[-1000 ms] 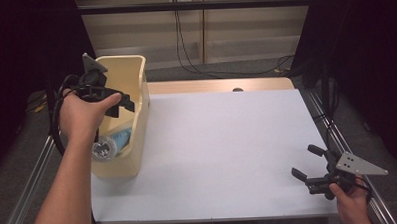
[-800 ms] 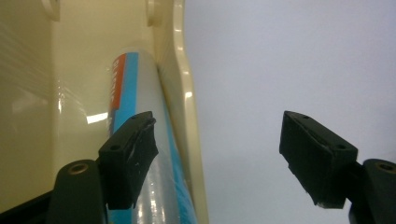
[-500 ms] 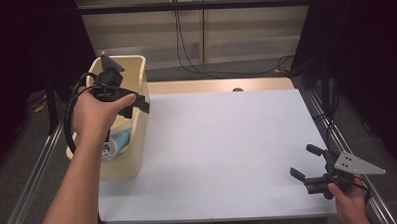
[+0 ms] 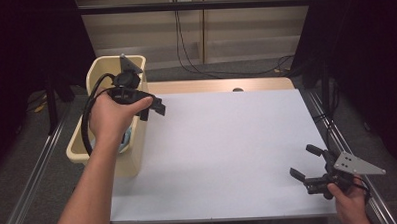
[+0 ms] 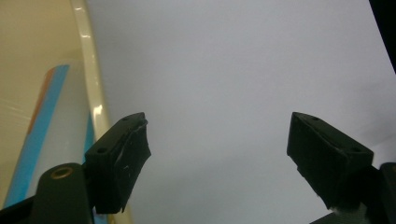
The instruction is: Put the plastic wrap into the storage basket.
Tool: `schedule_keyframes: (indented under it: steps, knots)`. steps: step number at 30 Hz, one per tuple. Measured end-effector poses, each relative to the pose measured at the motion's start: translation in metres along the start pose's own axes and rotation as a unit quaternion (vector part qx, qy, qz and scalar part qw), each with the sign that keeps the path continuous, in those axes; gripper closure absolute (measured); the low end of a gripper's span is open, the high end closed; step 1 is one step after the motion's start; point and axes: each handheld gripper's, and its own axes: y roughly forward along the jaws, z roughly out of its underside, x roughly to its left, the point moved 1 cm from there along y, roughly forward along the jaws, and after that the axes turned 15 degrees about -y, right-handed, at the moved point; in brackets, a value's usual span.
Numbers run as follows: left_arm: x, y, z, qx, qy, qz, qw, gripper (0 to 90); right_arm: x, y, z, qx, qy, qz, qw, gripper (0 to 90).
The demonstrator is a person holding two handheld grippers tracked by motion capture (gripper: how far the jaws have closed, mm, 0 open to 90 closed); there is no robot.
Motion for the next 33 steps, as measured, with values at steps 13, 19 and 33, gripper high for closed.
schedule_keyframes:
  steps: [13, 19, 33]
  knots:
    - [-0.021, 0.025, 0.009, 0.022, 0.033, 0.003, 0.9992, 16.7, 0.000, 0.000, 0.000, 0.000, 0.000, -0.001, 1.0000, 1.5]
    - [-0.028, 0.040, 0.014, 0.032, 0.050, 0.001, 0.9982, 15.5, 0.000, 0.000, 0.000, 0.000, -0.001, -0.001, 1.0000, 1.4]
    - [-0.031, 0.072, 0.027, 0.052, 0.054, -0.005, 0.9972, 13.4, 0.000, 0.001, 0.000, 0.002, -0.002, -0.003, 1.0000, 1.5]
